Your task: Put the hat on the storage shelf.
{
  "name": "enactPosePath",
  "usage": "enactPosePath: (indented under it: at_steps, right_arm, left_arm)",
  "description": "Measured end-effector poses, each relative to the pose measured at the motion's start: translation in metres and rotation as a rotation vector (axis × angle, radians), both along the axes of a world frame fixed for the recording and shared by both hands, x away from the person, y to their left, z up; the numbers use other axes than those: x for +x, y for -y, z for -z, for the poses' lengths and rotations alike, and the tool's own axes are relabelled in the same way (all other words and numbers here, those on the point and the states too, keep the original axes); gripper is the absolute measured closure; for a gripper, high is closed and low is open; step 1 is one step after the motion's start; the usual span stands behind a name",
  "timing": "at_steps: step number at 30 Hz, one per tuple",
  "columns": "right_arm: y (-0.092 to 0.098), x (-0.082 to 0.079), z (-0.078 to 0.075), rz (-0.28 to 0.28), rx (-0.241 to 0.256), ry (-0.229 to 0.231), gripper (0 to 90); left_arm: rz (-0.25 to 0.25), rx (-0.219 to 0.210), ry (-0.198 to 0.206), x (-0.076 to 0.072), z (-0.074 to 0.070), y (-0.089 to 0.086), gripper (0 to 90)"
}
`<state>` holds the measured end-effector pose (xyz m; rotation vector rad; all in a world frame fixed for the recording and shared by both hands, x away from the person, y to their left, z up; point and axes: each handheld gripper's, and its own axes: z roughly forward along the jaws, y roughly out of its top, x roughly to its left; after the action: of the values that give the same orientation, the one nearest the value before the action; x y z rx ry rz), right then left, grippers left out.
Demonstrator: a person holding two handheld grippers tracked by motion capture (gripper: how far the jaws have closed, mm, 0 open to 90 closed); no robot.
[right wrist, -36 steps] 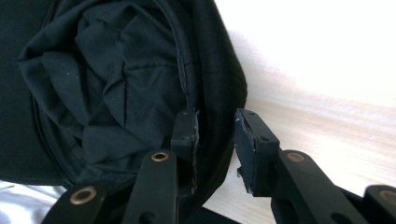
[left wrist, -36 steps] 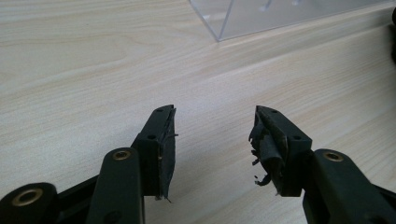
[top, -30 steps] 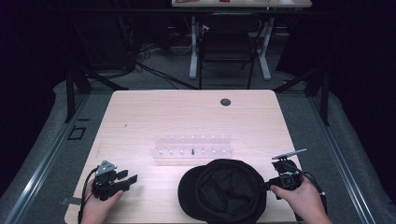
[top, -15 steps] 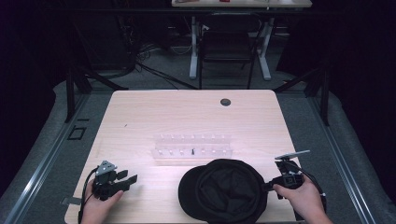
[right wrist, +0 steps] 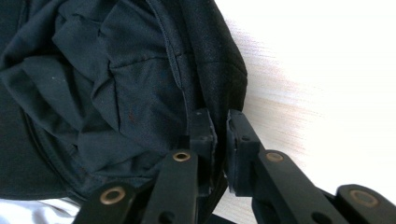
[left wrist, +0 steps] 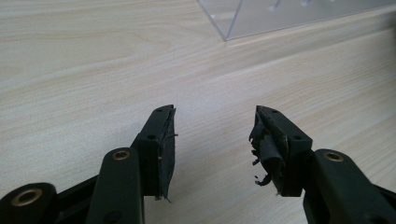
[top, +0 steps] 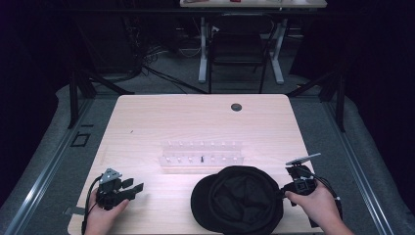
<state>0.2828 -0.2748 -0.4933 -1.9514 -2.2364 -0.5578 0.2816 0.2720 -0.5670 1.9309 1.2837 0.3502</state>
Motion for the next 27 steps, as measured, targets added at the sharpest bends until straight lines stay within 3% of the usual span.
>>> enactPosePath:
  at_steps: [5, 11, 12, 13, 14, 15, 17, 18, 20, 27]
  right_arm:
    - [0.001, 0.001, -0.001, -0.019, 0.001, 0.0, 87.2]
    - [0.005, 0.001, -0.009, -0.012, 0.057, -0.012, 88.5]
    - [0.004, 0.0, -0.013, 0.008, 0.07, 0.003, 88.5]
    - [0.005, 0.002, -0.017, -0.028, 0.064, -0.015, 88.6]
    - [0.005, 0.002, -0.02, -0.03, 0.068, -0.015, 88.5]
    - [0.002, 0.001, -0.022, 0.008, 0.089, 0.01, 88.5]
    - [0.002, 0.001, -0.026, 0.004, 0.092, 0.005, 88.5]
    - [0.0, 0.002, -0.037, -0.008, 0.108, 0.008, 88.4]
    - [-0.004, 0.002, -0.046, 0.014, 0.1, 0.023, 88.4]
    - [-0.012, 0.004, -0.076, -0.029, 0.079, 0.036, 88.4]
  left_arm:
    - [0.001, -0.001, -0.002, 0.0, 0.0, 0.0, 49.3]
    - [0.001, -0.001, -0.004, 0.0, 0.0, 0.0, 49.3]
    - [0.002, -0.002, -0.005, 0.0, 0.0, 0.0, 49.4]
    - [0.004, -0.001, -0.004, 0.0, 0.0, 0.001, 49.4]
    - [0.004, 0.0, -0.003, 0.0, 0.0, 0.001, 49.4]
    - [0.003, -0.001, 0.0, 0.0, 0.0, 0.001, 49.4]
    - [0.002, -0.002, 0.001, 0.0, 0.0, 0.001, 49.4]
    - [0.002, -0.002, 0.002, 0.0, 0.001, 0.001, 49.6]
    - [0.01, -0.008, -0.005, 0.0, 0.0, 0.0, 50.4]
    - [0.017, -0.018, -0.014, -0.001, 0.0, 0.001, 50.4]
